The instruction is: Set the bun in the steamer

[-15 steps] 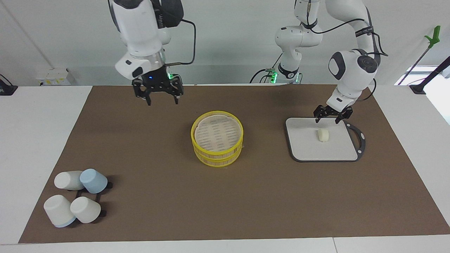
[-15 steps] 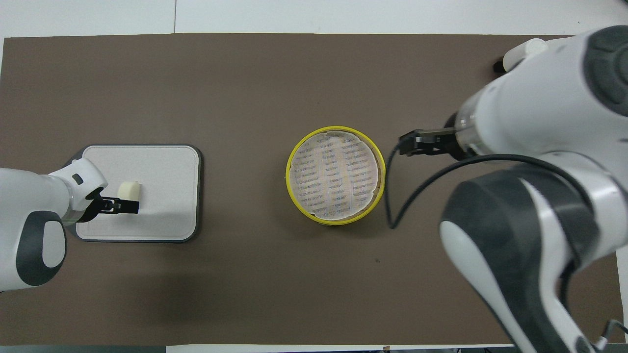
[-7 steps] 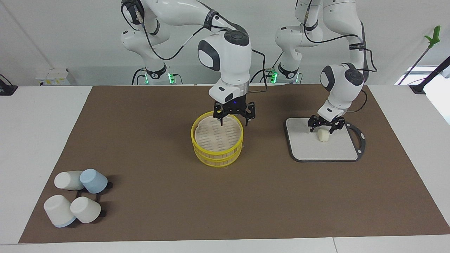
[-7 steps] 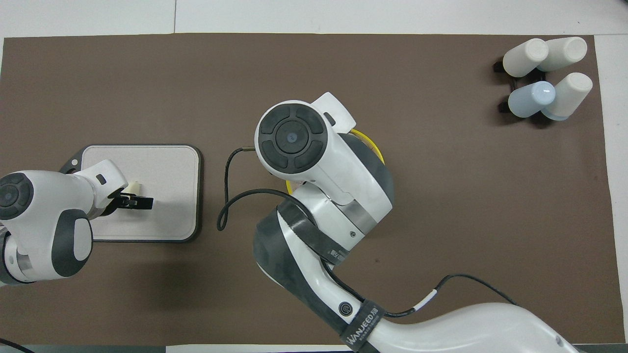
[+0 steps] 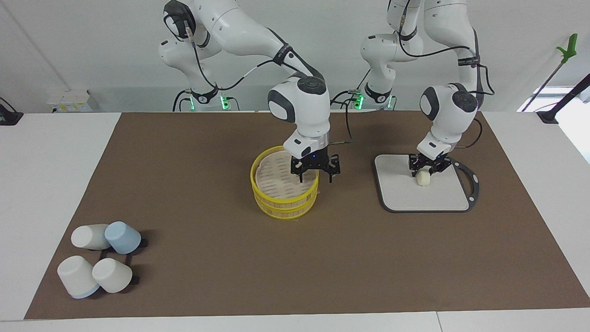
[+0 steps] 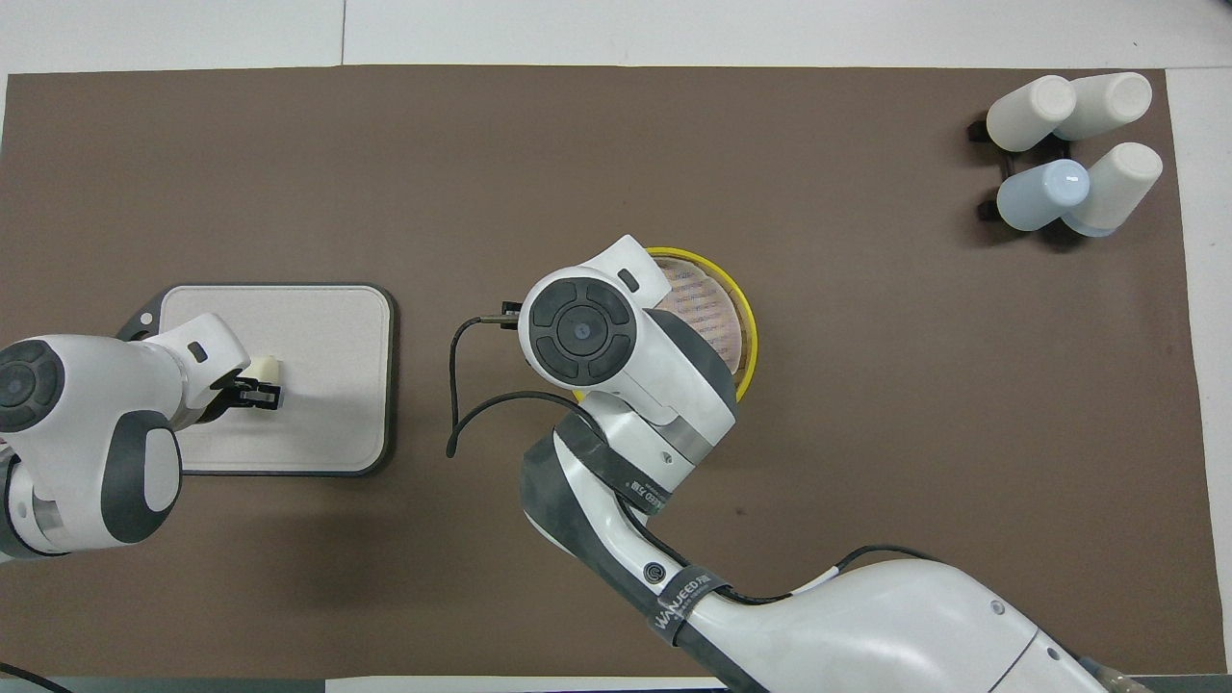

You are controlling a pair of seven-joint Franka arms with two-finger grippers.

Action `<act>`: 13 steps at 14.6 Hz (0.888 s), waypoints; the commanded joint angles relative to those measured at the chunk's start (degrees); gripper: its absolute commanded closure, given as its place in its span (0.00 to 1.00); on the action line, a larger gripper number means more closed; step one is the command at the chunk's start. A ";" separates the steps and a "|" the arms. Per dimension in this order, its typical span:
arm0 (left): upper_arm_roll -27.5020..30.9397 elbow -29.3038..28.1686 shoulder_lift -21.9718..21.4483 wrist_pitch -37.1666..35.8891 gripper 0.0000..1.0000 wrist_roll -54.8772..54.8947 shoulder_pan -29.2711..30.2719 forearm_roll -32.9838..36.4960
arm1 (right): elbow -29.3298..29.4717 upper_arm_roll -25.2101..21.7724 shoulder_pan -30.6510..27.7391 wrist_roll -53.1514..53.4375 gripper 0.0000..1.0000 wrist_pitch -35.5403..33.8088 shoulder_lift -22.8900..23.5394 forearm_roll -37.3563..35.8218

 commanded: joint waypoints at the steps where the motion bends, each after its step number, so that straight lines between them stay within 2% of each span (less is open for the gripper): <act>1: 0.15 0.04 0.14 0.34 0.70 0.52 0.46 1.12 | -3.35 0.55 -0.31 1.89 0.18 0.82 -2.56 -1.20; 3: 0.15 1.70 0.31 -1.49 0.70 0.43 0.55 1.03 | -4.22 0.55 -0.05 1.98 0.30 0.38 -3.09 -1.20; 5: 0.15 6.86 1.72 -7.01 0.70 -0.18 0.38 0.42 | -4.76 0.46 0.74 2.16 0.41 0.02 -3.44 -1.11; 8: -0.28 18.46 1.90 -20.62 0.70 -7.62 -1.46 -1.16 | -4.76 0.55 0.74 2.07 0.46 0.11 -3.44 -1.11; 10: -0.29 26.98 1.90 -29.93 0.70 -14.39 -4.18 -2.21 | -4.76 0.55 0.66 1.98 0.54 -0.06 -3.44 -1.11; 13: -0.46 37.54 1.72 -42.78 0.70 -16.00 -4.81 -4.24 | -5.55 0.55 0.48 1.89 0.71 0.37 -3.53 -1.11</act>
